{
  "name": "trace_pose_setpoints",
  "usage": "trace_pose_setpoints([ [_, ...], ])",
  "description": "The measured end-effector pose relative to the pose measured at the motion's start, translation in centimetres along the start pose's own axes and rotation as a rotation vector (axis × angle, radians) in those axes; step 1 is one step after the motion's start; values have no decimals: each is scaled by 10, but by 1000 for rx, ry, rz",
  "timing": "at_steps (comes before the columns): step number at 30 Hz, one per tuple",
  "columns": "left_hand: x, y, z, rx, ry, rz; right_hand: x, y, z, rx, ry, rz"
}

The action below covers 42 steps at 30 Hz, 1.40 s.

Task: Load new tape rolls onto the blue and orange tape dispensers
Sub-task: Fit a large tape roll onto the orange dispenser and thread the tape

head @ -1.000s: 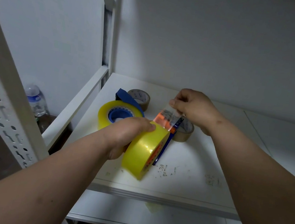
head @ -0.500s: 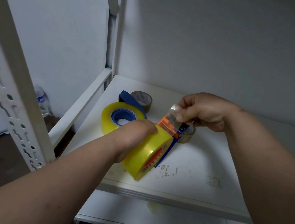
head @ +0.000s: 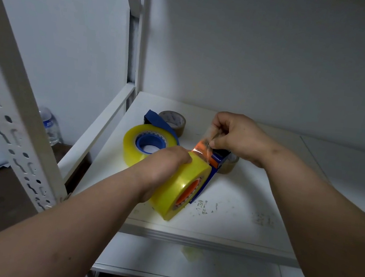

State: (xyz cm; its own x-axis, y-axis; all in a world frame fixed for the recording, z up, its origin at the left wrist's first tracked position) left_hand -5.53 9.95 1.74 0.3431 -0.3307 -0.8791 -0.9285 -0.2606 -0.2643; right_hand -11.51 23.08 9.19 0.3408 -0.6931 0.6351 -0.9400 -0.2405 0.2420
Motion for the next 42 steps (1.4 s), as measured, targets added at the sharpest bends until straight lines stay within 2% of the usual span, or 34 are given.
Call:
trace_pose_setpoints([
  [12, 6, -16, -9, 14, -113, 6, 3, -1, 3, -29, -359, -179],
  [20, 2, -15, -5, -12, -70, 66, 5, -3, -2, 36, -450, -114],
  [24, 1, -14, -4, -13, -49, 60, 6, -7, -2, 82, -405, -49],
  [31, 7, -12, -4, 3, -7, 78, 7, -8, -2, 55, -340, 7],
  [36, -6, 1, -6, 68, 157, 56, 10, -6, 1, 36, -410, -16],
  [39, -16, 5, -2, 136, 163, 14, 13, -5, 4, 40, -501, -63],
  [42, -17, 8, 6, 96, 192, 65, 12, -6, 4, 51, -569, -72],
])
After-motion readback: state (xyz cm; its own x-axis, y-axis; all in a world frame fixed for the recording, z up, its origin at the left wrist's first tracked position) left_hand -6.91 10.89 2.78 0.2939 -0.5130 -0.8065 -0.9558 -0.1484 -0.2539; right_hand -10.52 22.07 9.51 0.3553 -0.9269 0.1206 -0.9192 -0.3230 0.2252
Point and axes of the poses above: each hand's wrist, its own y-axis towards the middle knuckle, its own z-axis out of the palm, x = y × z, the point moved 5 cm from there along y, towards the middle knuckle, and after that the axes turned 15 degrees about -x, right-handed, at the moved point
